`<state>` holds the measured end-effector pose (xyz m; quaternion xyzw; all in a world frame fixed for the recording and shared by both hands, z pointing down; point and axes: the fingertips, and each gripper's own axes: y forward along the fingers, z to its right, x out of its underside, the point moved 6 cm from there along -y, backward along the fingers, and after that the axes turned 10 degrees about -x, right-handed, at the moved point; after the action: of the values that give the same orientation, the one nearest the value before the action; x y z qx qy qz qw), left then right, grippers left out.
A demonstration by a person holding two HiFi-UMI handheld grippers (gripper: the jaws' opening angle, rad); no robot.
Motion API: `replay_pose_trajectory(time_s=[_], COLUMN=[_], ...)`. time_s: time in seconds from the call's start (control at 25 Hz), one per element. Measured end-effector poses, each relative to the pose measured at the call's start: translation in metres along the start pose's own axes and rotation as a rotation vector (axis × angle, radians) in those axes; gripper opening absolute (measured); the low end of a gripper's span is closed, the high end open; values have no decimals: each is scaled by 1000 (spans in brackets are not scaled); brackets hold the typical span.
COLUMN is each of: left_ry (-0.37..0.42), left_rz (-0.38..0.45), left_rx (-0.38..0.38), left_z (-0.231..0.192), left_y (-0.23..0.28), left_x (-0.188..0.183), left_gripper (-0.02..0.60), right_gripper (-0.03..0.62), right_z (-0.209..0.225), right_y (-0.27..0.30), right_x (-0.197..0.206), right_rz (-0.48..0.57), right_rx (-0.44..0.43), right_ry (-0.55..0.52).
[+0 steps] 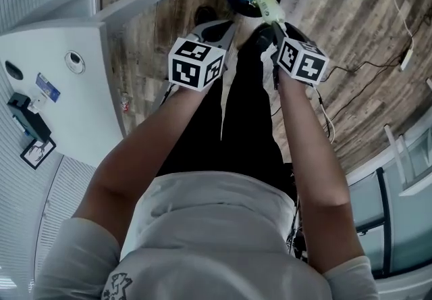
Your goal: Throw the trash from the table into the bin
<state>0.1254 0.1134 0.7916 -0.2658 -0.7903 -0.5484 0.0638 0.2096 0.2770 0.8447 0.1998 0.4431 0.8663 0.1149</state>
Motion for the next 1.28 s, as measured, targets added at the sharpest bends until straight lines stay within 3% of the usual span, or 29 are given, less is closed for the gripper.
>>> replay_pose_trajectory(time_s=[0.24, 0.72, 0.92, 1.12, 1.28], left_ry=[-11, -16, 4, 27, 73], left_rz=[-22, -10, 15, 48, 76], left_rx=[-5, 0, 4, 9, 23], left_z=[-7, -8, -2, 8, 24], left_y=[0, -6, -17, -28, -42], left_x=[4, -1, -5, -13, -20], left_gripper=[6, 6, 6, 6, 6], right_gripper=[146, 146, 144, 32, 6], right_z=[-1, -15, -34, -54, -69], right_y=[16, 10, -3, -22, -40], right_x=[-2, -4, -7, -11, -13], right_rz=[-25, -6, 30, 85, 127], right_rx=[-34, -47, -103, -117, -128], right_ry=[50, 22, -26, -94, -127])
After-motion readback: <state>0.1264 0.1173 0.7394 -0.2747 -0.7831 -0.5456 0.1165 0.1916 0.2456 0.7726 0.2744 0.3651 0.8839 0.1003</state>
